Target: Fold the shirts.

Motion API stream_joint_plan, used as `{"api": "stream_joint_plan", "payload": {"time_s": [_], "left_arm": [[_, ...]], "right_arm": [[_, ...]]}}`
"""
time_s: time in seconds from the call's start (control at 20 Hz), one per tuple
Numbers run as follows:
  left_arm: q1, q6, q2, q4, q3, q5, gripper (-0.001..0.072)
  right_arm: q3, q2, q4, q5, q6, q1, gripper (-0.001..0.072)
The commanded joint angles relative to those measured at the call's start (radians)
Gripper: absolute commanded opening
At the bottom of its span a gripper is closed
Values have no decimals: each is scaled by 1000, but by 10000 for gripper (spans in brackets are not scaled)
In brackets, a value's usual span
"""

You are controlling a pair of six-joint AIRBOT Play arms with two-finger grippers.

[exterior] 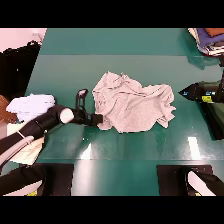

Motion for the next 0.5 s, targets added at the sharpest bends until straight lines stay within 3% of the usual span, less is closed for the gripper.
{"api": "stream_joint_plan", "payload": {"time_s": [0.0, 0.1, 0.3, 0.45], "left_arm": [[166, 126, -3, 63, 85, -192, 23], [255, 216, -3, 66, 133, -213, 23], [392, 233, -3, 65, 192, -196, 23], [402, 286, -3, 60, 193, -197, 24]], "right_arm": [[0, 1, -1, 21, -1, 0, 397], [0, 1, 0, 25, -6, 0, 392], [0, 0, 0, 24, -6, 0, 385], [0, 0, 0, 23, -6, 0, 385]]}}
